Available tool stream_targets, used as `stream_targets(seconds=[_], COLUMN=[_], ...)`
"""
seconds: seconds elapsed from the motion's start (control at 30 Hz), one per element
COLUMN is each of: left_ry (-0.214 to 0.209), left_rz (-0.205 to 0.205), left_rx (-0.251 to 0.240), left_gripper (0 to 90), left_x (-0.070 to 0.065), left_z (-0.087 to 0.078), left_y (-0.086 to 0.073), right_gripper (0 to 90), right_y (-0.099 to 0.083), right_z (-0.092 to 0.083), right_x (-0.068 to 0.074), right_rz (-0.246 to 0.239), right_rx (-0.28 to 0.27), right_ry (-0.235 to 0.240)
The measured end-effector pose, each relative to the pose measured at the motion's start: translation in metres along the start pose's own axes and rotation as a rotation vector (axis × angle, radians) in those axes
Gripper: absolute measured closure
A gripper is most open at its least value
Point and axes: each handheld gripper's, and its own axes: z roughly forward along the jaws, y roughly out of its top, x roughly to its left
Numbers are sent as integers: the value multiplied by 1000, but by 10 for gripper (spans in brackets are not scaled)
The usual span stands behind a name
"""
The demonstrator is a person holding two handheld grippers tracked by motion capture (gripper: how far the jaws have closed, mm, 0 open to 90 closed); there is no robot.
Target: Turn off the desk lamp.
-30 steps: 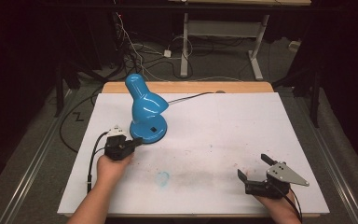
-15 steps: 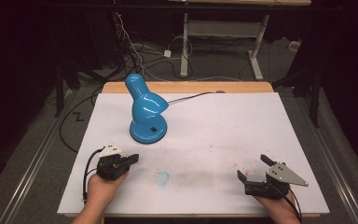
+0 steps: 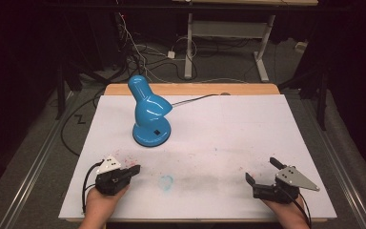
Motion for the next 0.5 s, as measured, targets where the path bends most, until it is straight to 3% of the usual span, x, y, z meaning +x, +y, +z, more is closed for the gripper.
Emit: stream_targets(seconds=[0.1, 0.23, 0.5], left_ry=[-6, -6, -12], left_rz=[-3, 4, 5], left_rx=[2, 21, 47], left_gripper=[873, 800, 512], left_x=[0, 1, 1], left_z=[0, 3, 7], left_y=[0, -1, -1], right_gripper=[2, 1, 2], right_y=[-1, 0, 0], right_z=[1, 1, -1], right_x=[2, 2, 0], right_rz=[-3, -5, 3], right_rx=[6, 5, 2], right_ry=[4, 6, 1])
